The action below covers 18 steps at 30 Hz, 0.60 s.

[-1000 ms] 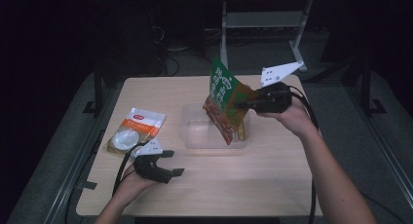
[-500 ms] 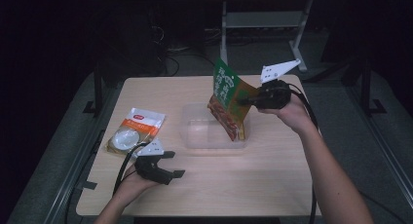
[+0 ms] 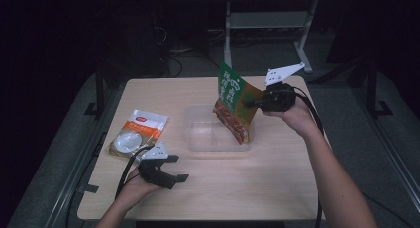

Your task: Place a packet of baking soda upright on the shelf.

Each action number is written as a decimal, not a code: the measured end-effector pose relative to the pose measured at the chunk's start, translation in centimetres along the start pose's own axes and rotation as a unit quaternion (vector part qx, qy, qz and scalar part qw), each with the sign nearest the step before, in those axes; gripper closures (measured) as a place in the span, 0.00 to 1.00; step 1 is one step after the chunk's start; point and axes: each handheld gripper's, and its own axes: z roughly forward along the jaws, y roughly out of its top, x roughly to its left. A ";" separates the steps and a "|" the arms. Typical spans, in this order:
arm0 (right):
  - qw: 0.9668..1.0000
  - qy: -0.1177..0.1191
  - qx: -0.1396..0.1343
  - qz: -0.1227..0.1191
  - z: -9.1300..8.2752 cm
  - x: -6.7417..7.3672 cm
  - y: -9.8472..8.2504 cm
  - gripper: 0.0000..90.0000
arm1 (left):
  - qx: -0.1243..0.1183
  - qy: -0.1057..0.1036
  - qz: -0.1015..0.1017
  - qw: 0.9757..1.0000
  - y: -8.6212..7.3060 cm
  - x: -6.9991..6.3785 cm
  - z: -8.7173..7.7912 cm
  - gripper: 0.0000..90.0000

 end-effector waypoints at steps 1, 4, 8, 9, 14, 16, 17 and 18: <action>1.000 0.000 0.001 -0.002 0.1 -0.1 -0.1 1.00 | 0.000 0.000 0.000 1.000 0.0 0.0 0.0 0.19; 1.000 0.001 0.005 -0.003 0.3 0.0 0.0 1.00 | 0.000 -0.001 0.000 1.000 0.0 0.0 0.0 0.19; 1.000 0.000 0.009 -0.004 0.6 0.1 0.0 1.00 | 0.001 -0.001 0.001 1.000 0.0 -0.1 0.0 0.19; 1.000 0.000 0.010 -0.005 0.7 0.1 -0.1 1.00 | 0.001 -0.001 0.002 1.000 0.0 -0.1 0.0 0.19; 1.000 0.001 0.013 -0.006 1.3 0.0 -0.3 1.00 | 0.002 -0.001 0.001 1.000 0.0 -0.1 0.0 0.19; 1.000 0.001 0.015 -0.002 1.5 0.0 -0.5 1.00 | 0.002 -0.001 0.000 1.000 0.0 -0.1 0.0 0.19; 1.000 0.002 0.015 0.001 1.5 0.0 -0.6 1.00 | 0.002 -0.001 -0.001 1.000 0.0 -0.1 0.0 0.19; 1.000 0.002 0.016 0.002 1.7 -0.1 -0.9 1.00 | 0.002 -0.001 -0.001 1.000 0.0 -0.1 0.0 0.19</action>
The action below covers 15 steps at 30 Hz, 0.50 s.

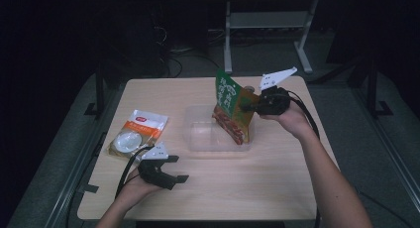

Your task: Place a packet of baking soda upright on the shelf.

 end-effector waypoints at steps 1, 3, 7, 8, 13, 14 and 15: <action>1.000 0.000 0.001 0.000 0.1 0.0 -0.1 1.00 | 0.000 0.000 -0.001 1.000 0.0 0.0 0.0 0.19; 1.000 0.000 0.002 0.001 0.1 0.0 -0.2 1.00 | 0.002 -0.001 0.000 1.000 0.0 0.0 0.1 0.19; 1.000 0.002 0.012 0.003 0.6 0.0 -0.5 1.00 | 0.004 -0.002 0.001 1.000 0.0 -0.1 0.1 0.19; 1.000 0.002 0.014 0.000 0.8 0.1 -0.4 1.00 | 0.005 -0.002 0.002 1.000 0.0 -0.1 0.1 0.19; 1.000 0.004 0.019 -0.001 1.1 0.2 -0.4 1.00 | 0.006 -0.003 0.002 1.000 0.0 -0.1 0.1 0.19; 1.000 0.003 0.020 -0.002 1.2 0.2 -0.4 1.00 | 0.006 -0.004 0.001 1.000 0.0 -0.2 0.1 0.19; 1.000 0.003 0.020 -0.002 1.2 0.2 -0.4 1.00 | 0.007 -0.004 0.002 1.000 0.0 -0.2 0.1 0.19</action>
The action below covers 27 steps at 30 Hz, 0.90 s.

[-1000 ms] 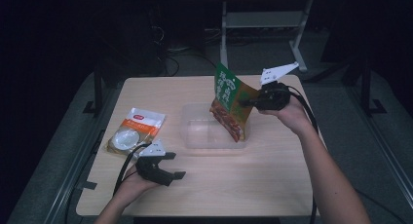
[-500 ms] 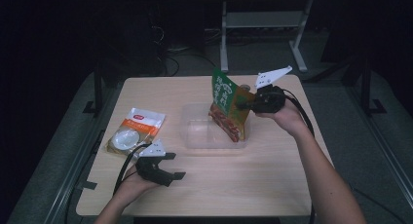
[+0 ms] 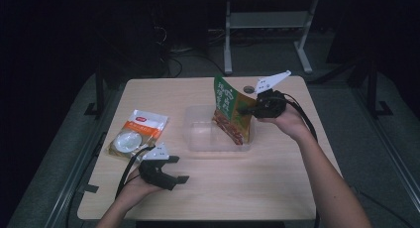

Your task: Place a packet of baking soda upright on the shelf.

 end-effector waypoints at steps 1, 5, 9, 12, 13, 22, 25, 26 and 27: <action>1.000 0.001 0.001 0.002 0.0 0.0 0.0 1.00 | 0.001 0.000 0.000 1.000 0.0 0.0 0.0 0.19; 1.000 0.004 0.003 0.004 0.0 -0.1 -0.1 1.00 | 0.005 -0.002 0.001 1.000 0.0 -0.1 0.2 0.19; 1.000 0.008 0.004 0.007 0.1 0.0 -0.3 0.99 | 0.008 -0.004 0.003 1.000 0.0 -0.1 0.3 0.19; 1.000 0.008 0.009 0.005 0.1 0.1 -0.4 0.99 | 0.008 -0.005 0.003 1.000 0.0 -0.2 0.4 0.19; 1.000 0.007 0.007 0.005 0.1 0.1 -0.5 0.99 | 0.008 -0.004 0.004 1.000 0.0 -0.2 0.4 0.19; 1.000 0.001 -0.011 0.020 -0.2 -0.1 -1.3 0.99 | 0.015 -0.005 0.010 1.000 0.0 -0.4 0.6 0.19; 1.000 0.004 -0.008 0.022 -0.1 -0.1 -1.3 0.90 | 0.013 -0.005 0.009 1.000 0.0 -0.4 0.6 0.19; 1.000 0.004 -0.005 0.019 -0.1 0.0 -1.3 0.88 | 0.013 -0.004 0.008 1.000 0.0 -0.4 0.6 0.19; 1.000 0.004 -0.005 0.019 -0.1 0.0 -1.3 0.88 | 0.013 -0.004 0.008 1.000 0.0 -0.4 0.6 0.19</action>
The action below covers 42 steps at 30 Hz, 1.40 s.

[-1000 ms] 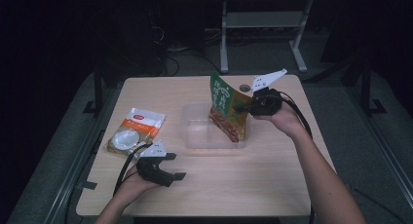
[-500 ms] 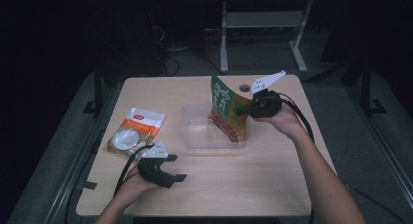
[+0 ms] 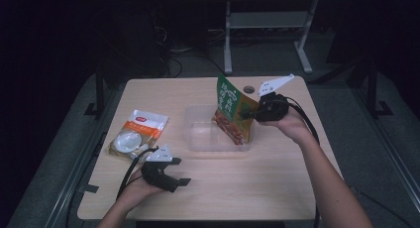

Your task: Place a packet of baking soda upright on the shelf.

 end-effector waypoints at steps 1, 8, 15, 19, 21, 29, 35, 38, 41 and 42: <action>1.000 -0.005 0.002 -0.001 0.0 0.1 0.0 0.85 | 0.000 0.000 0.000 1.000 0.0 0.0 0.0 0.19; 1.000 -0.013 -0.003 0.012 -0.4 0.5 -0.1 0.58 | -0.004 0.002 0.011 1.000 0.0 0.0 -0.1 0.19; 1.000 -0.021 -0.012 0.019 -1.2 1.0 -0.2 0.44 | -0.005 0.001 0.013 1.000 0.0 0.2 0.0 0.18; 0.999 -0.026 -0.022 0.017 -1.7 1.6 -0.4 0.39 | -0.007 0.003 0.012 1.000 -0.1 0.3 -0.1 0.18; 0.999 -0.028 -0.023 0.018 -2.0 1.9 -0.7 0.35 | -0.009 0.003 0.007 1.000 -0.1 0.4 -0.2 0.17; 0.998 -0.047 -0.022 0.026 -3.1 3.3 -3.1 0.29 | -0.005 0.013 0.008 1.000 -0.3 0.6 -0.6 0.16; 0.998 -0.056 -0.015 0.031 -3.3 4.8 -5.3 0.29 | 0.010 0.015 0.012 1.000 -0.9 0.5 -1.1 0.16; 0.998 -0.052 -0.016 0.034 -3.1 5.7 -6.4 0.30 | 0.012 0.020 0.008 1.000 -1.5 0.7 -1.6 0.16; 0.998 -0.047 -0.015 0.040 -2.7 6.7 -7.5 0.29 | 0.003 0.022 -0.006 1.000 -1.8 0.8 -1.9 0.16; 0.998 -0.046 -0.014 0.040 -2.5 7.0 -7.9 0.29 | 0.002 0.022 -0.011 1.000 -1.9 0.8 -2.0 0.16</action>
